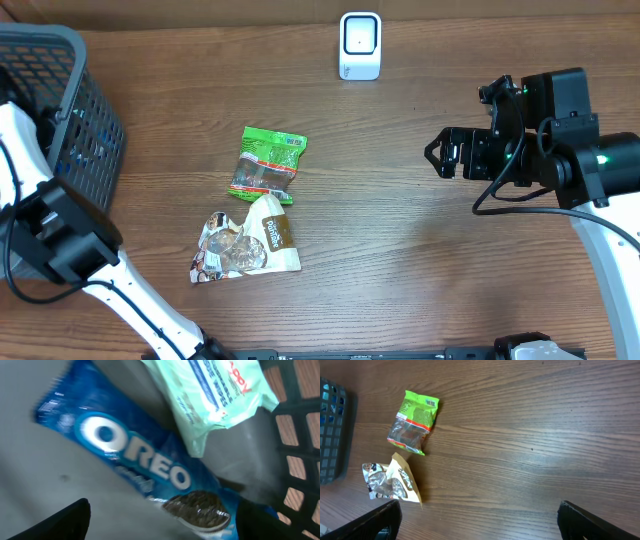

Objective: Scan the item barcode

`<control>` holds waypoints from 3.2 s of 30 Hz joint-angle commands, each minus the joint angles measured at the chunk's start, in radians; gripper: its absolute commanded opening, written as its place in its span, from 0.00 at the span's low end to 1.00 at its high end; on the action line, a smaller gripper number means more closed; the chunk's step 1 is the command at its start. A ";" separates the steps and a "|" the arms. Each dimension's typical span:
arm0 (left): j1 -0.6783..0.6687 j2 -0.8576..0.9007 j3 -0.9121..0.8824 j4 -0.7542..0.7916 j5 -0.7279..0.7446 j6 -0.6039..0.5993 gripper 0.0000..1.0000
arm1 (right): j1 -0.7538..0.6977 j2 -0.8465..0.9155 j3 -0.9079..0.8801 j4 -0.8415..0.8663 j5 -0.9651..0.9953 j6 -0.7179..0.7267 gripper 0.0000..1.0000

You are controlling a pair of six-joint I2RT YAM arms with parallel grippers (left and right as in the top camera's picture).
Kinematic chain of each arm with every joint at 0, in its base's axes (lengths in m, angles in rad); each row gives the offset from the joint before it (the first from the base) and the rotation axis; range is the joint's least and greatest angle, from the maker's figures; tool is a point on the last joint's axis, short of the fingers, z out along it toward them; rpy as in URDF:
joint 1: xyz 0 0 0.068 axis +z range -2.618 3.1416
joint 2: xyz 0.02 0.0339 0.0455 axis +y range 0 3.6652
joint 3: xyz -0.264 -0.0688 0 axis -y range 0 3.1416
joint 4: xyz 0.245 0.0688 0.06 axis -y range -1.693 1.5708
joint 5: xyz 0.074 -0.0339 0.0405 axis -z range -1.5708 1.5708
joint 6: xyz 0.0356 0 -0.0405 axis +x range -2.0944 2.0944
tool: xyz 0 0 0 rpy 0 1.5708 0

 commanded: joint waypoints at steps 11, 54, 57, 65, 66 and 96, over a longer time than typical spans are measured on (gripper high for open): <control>0.005 0.145 0.014 -0.010 -0.031 -0.137 0.82 | 0.004 -0.002 0.025 -0.011 -0.006 -0.003 1.00; -0.487 -0.395 0.397 -0.574 0.129 0.518 0.04 | 0.004 -0.002 0.025 0.023 -0.006 -0.004 1.00; -0.529 -0.305 0.331 -0.574 0.196 0.537 0.04 | 0.004 -0.002 0.025 0.023 -0.006 -0.004 1.00; -0.603 -0.067 0.182 -0.575 0.385 0.449 0.04 | 0.004 -0.002 0.025 0.019 -0.005 -0.005 1.00; -0.614 -0.050 0.161 -0.574 0.384 0.438 0.04 | 0.004 -0.002 0.025 0.018 -0.005 -0.004 1.00; -0.208 -0.346 0.777 -0.566 0.134 0.233 1.00 | 0.004 -0.002 0.025 0.012 -0.006 -0.003 1.00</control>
